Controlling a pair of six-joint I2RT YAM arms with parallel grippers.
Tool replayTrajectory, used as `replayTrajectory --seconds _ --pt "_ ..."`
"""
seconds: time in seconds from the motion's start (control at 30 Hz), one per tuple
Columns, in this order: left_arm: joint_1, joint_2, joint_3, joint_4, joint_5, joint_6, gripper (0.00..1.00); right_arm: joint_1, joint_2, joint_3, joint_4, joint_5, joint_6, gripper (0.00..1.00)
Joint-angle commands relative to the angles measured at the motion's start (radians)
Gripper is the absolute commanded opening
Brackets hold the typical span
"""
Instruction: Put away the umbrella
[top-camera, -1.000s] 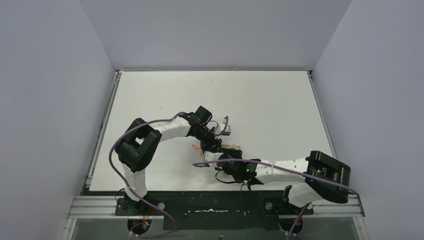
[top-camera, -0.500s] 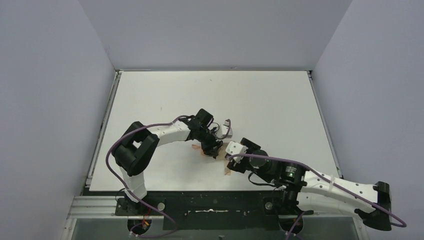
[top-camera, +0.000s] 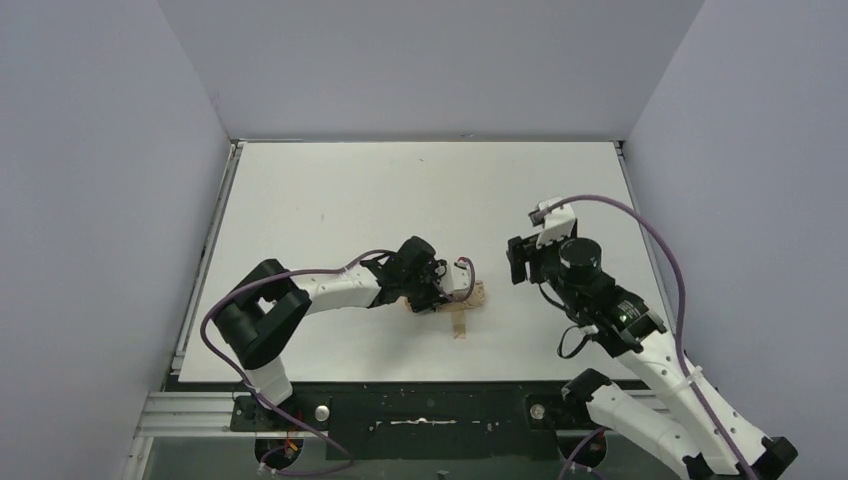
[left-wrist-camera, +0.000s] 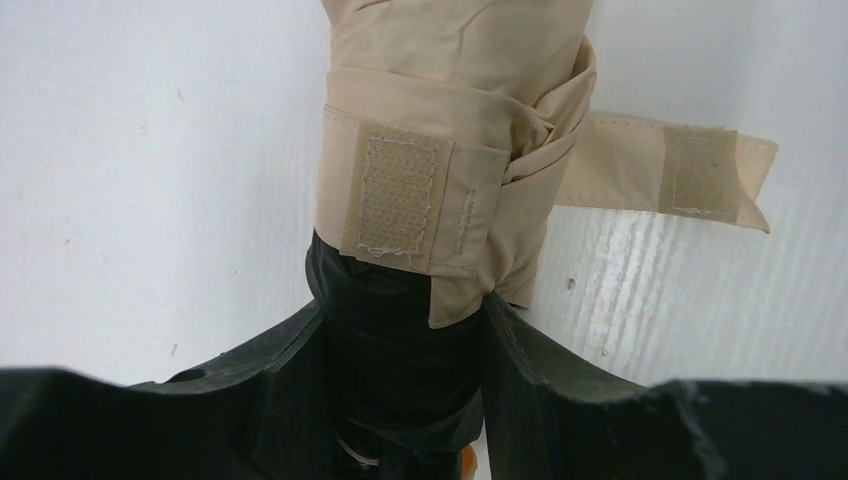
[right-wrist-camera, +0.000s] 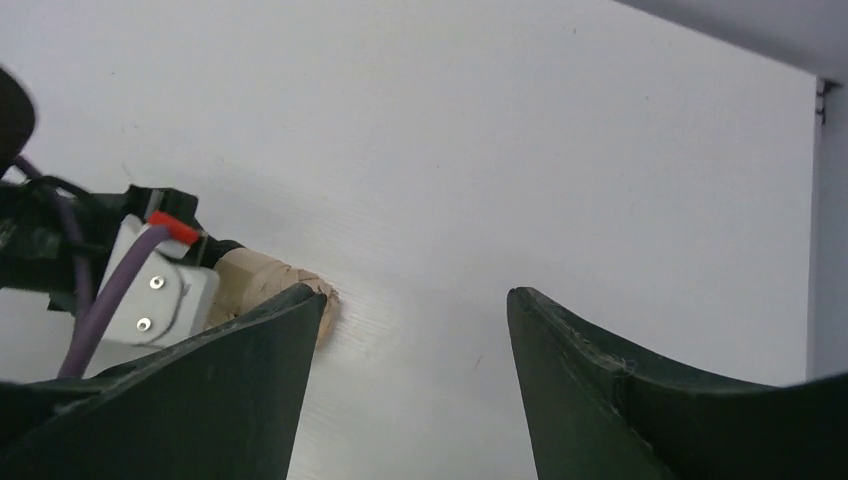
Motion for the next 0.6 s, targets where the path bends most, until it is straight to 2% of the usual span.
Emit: replayTrajectory --seconds 0.0,0.07,0.13,0.3,0.43,0.57 --pt "-0.039 -0.005 -0.054 0.095 -0.233 0.023 0.00 -0.251 0.130 0.090 -0.051 -0.297 0.130 0.70" --pt "-0.064 -0.005 -0.065 0.125 -0.285 0.032 0.00 -0.345 0.211 0.122 -0.067 -0.451 0.138 0.70" --pt "-0.096 -0.007 -0.086 0.166 -0.334 0.043 0.00 -0.384 0.301 0.155 -0.093 -0.532 0.127 0.70" --pt "-0.165 0.001 -0.139 0.269 -0.464 0.081 0.00 -0.387 0.453 0.227 -0.129 -0.583 0.037 0.71" --pt "-0.199 0.023 -0.151 0.307 -0.532 0.107 0.00 -0.385 0.540 0.242 -0.070 -0.676 -0.033 0.71" --pt "-0.233 0.039 -0.164 0.340 -0.571 0.142 0.00 -0.375 0.642 0.277 -0.081 -0.803 -0.185 0.70"
